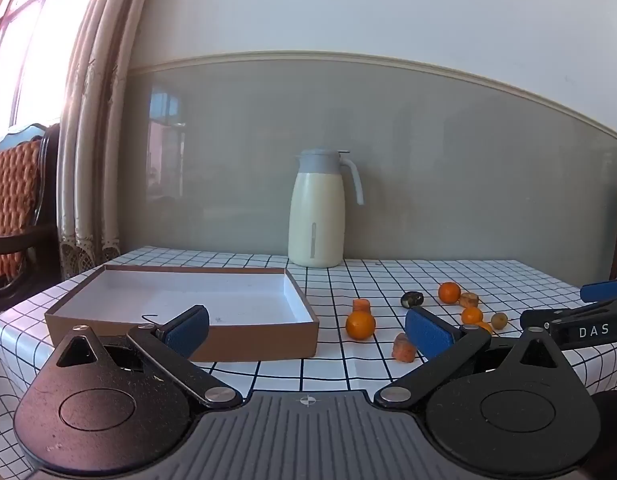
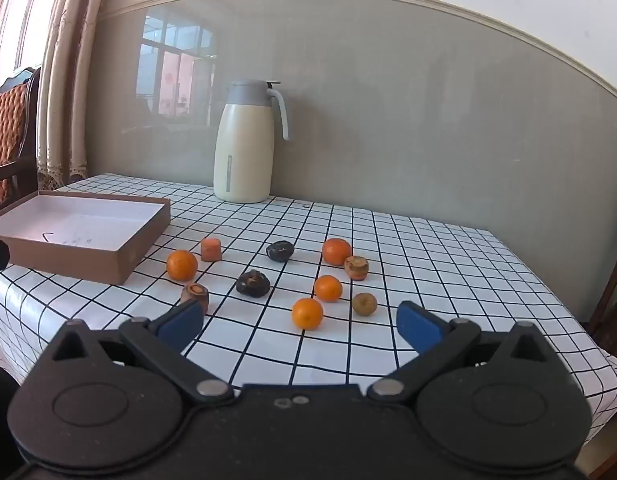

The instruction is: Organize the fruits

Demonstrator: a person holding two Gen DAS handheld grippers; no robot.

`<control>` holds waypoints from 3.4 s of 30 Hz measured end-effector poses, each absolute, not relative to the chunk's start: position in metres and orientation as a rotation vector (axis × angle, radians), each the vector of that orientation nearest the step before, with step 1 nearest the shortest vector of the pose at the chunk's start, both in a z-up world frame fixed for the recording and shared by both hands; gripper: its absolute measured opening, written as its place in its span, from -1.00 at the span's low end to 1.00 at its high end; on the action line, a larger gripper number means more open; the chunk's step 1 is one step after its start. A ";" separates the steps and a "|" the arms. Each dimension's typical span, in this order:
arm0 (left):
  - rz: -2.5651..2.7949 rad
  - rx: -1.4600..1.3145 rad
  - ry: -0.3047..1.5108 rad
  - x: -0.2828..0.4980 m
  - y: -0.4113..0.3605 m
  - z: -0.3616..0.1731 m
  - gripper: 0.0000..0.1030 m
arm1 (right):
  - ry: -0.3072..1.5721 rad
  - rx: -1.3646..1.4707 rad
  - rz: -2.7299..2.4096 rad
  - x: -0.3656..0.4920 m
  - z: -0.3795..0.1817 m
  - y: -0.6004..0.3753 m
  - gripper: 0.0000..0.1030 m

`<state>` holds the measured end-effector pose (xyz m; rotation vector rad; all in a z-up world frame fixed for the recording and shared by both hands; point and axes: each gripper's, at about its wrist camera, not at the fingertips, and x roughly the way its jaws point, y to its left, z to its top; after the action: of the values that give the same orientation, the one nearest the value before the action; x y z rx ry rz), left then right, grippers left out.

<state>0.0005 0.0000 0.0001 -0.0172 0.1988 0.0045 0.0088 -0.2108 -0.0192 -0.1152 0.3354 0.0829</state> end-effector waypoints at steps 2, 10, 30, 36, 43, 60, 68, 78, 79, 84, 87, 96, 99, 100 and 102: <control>0.007 -0.022 0.199 0.001 0.000 0.000 1.00 | 0.337 -0.115 0.083 0.009 -0.019 -0.211 0.89; 0.009 -0.021 0.193 0.002 -0.005 -0.001 1.00 | 0.336 -0.114 0.083 0.009 -0.019 -0.211 0.89; 0.003 -0.031 0.180 -0.002 0.000 0.000 1.00 | 0.335 -0.118 0.081 0.010 -0.020 -0.210 0.89; 0.004 -0.035 0.179 -0.002 0.001 0.001 1.00 | 0.334 -0.119 0.081 0.009 -0.020 -0.210 0.89; 0.003 -0.035 0.180 -0.002 0.002 0.001 1.00 | 0.335 -0.118 0.082 0.011 -0.021 -0.210 0.89; 0.012 -0.026 0.182 -0.002 -0.001 0.002 1.00 | 0.346 -0.106 0.095 0.013 -0.021 -0.213 0.89; 0.013 -0.025 0.182 -0.001 -0.002 0.002 1.00 | 0.349 -0.108 0.099 0.013 -0.021 -0.212 0.89; 0.013 -0.024 0.182 -0.001 -0.002 0.002 1.00 | 0.349 -0.109 0.098 0.014 -0.021 -0.212 0.89; 0.013 -0.024 0.182 -0.001 -0.002 0.002 1.00 | 0.349 -0.110 0.098 0.014 -0.021 -0.212 0.89; 0.013 -0.024 0.181 -0.001 -0.002 0.002 1.00 | 0.351 -0.110 0.097 0.014 -0.021 -0.212 0.89; 0.015 -0.024 0.180 -0.001 -0.001 0.002 1.00 | 0.372 -0.117 0.074 0.019 -0.022 -0.212 0.89; 0.031 -0.034 0.178 -0.001 0.001 0.002 1.00 | 0.353 -0.081 0.086 0.014 -0.022 -0.220 0.89; 0.049 -0.003 0.176 -0.001 -0.005 0.002 1.00 | 0.347 -0.081 0.088 0.013 -0.021 -0.221 0.89; 0.052 0.005 0.177 0.000 -0.007 0.002 1.00 | 0.348 -0.087 0.090 0.014 -0.020 -0.221 0.89; 0.024 -0.008 0.174 0.004 -0.007 0.004 1.00 | 0.329 -0.105 0.098 0.014 -0.017 -0.223 0.83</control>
<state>0.0036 -0.0068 0.0045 -0.0083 0.1742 0.0238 0.0142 -0.2229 -0.0168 -0.1050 0.3288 0.0978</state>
